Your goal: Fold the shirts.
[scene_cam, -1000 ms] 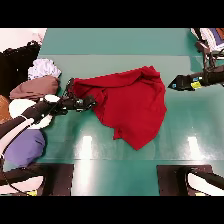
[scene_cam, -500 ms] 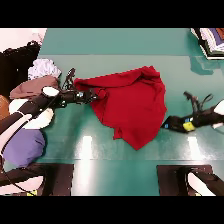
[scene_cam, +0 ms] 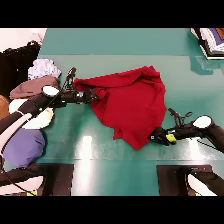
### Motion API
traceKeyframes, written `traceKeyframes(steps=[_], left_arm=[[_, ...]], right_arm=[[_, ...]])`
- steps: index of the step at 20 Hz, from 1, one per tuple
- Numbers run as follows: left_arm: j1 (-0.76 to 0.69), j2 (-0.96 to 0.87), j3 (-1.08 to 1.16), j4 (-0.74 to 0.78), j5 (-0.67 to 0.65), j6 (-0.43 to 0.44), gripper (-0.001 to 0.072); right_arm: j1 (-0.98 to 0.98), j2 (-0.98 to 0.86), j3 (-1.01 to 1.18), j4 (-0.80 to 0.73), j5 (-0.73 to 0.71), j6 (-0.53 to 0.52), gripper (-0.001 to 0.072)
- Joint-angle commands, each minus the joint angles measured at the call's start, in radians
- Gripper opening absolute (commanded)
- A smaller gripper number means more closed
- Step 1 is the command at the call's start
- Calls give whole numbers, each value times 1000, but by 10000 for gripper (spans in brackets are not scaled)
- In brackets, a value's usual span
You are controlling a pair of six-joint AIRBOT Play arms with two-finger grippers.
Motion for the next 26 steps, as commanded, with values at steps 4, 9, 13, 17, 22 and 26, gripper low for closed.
traceKeyframes(steps=[4,9,13,17,22,26], left_arm=[[23,73,8,24,-33,-3,22],[276,299,121,148,-238,-55,22],[463,457,385,163,-418,-61,22],[492,491,754,166,-466,-110,22],[492,491,1192,261,-466,-205,22],[492,492,1387,313,-444,-236,21]], right_arm=[[98,-97,159,-93,-123,-2,15],[-34,45,436,-196,-14,-2,14],[-206,189,759,-204,-8,-55,14],[-334,241,1132,-206,14,-109,14],[-487,169,1575,-219,156,-140,14],[-608,79,1807,-219,199,-140,13]])
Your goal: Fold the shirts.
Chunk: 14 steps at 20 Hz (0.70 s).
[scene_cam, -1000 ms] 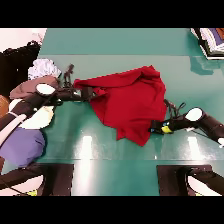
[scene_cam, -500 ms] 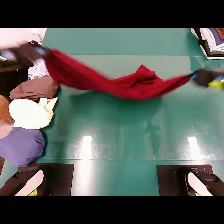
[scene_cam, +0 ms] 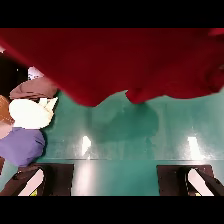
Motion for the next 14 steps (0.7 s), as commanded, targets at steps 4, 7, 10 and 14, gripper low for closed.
traceKeyframes(steps=[4,7,10,14], left_arm=[[3,-2,7,217,-66,-129,22],[3,-19,-349,237,-99,-153,22],[2,-122,-647,194,-154,-137,22],[-8,-348,-860,146,-113,-89,22]], right_arm=[[-119,-93,86,3,74,-3,12],[-119,-167,-92,3,162,-4,12],[-45,-328,-176,-8,304,-5,12],[82,-568,-240,-11,330,37,12]])
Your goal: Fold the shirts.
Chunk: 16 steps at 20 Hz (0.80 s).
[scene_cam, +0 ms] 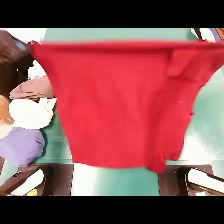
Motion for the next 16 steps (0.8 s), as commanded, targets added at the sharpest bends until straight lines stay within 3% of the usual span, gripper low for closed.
traceKeyframes(steps=[1,5,8,12,16], left_arm=[[-24,-201,-156,-37,53,55,22],[-104,-397,-93,-119,364,121,22],[-151,-499,71,-109,431,151,22],[-140,-517,167,-22,355,153,22],[-144,-516,132,169,79,158,22]], right_arm=[[92,-204,-49,-3,21,40,12],[180,-357,-36,-44,-219,37,12],[219,-425,51,-48,-309,35,13],[231,-442,146,-130,-274,25,12],[232,-366,-30,-239,-176,6,12]])
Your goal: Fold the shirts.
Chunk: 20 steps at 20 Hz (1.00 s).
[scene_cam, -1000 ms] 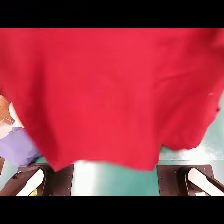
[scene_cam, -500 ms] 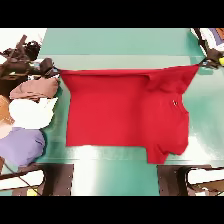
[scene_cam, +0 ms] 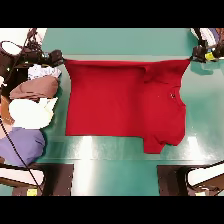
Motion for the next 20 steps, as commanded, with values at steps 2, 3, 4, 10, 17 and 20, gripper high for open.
traceKeyframes(steps=[2,3,4,10,17,20], left_arm=[[-14,-9,-84,152,-172,15,21],[-16,-9,-134,143,-150,15,22],[-16,-10,-181,132,-114,15,22],[-12,-10,-284,102,-61,0,470],[53,179,-395,258,-287,-39,604],[53,298,-617,225,-249,-38,604]], right_arm=[[6,90,-238,-97,13,-17,12],[9,119,-322,-88,-29,-17,12],[18,143,-398,-87,-72,-17,12],[42,196,-599,-85,-158,-15,435],[-56,413,-709,-85,-22,-11,484],[-100,523,-834,-85,10,-11,483]])
